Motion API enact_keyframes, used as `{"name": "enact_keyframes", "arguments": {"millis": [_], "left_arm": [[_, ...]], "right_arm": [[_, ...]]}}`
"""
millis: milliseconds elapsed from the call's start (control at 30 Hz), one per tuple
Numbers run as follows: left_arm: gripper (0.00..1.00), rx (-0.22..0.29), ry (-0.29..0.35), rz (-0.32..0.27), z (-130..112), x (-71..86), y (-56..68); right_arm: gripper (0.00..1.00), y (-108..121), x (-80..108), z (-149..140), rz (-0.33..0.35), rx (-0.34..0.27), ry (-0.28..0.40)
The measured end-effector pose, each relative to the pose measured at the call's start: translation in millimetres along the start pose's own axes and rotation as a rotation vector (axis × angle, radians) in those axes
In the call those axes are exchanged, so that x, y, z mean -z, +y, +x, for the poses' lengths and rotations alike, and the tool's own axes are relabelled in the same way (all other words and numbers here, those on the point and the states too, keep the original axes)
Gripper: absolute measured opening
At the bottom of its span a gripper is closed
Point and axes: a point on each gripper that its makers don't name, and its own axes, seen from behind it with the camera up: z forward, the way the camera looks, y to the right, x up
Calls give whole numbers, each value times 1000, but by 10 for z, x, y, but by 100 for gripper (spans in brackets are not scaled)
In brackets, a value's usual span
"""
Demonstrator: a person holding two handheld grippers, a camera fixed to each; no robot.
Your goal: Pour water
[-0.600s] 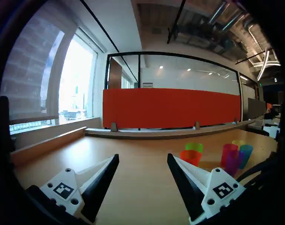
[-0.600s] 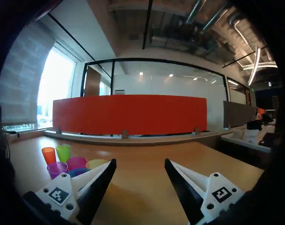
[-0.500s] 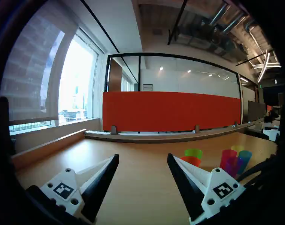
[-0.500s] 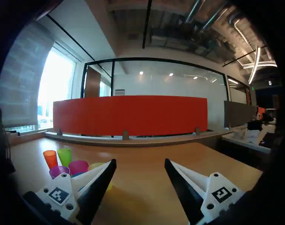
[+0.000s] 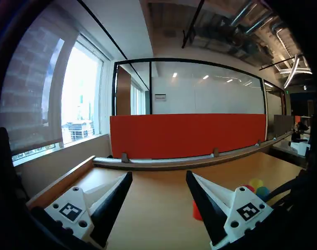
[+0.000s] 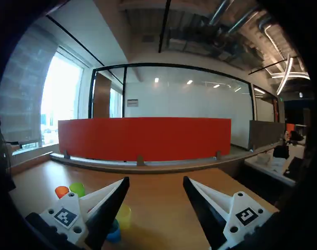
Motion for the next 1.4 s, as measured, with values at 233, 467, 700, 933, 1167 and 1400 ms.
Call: {"name": "enact_keyframes", "arguments": {"millis": [233, 467, 700, 933, 1167, 1400], "left_arm": [[95, -7, -15, -22, 273, 22, 31], [95, -21, -39, -53, 363, 51, 134], [95, -55, -56, -86, 474, 66, 255], [95, -86, -75, -121, 554, 67, 349], [95, -108, -104, -148, 528, 21, 392], [95, -122, -143, -177, 421, -101, 423]], "right_arm": [[100, -65, 32, 253, 9, 22, -10], [100, -118, 100, 400, 26, 25, -22], [100, -168, 181, 440, 55, 29, -50], [100, -209, 204, 339, 87, 38, -93], [100, -307, 194, 288, 124, 61, -128], [100, -476, 204, 175, 170, 76, -170]]}}
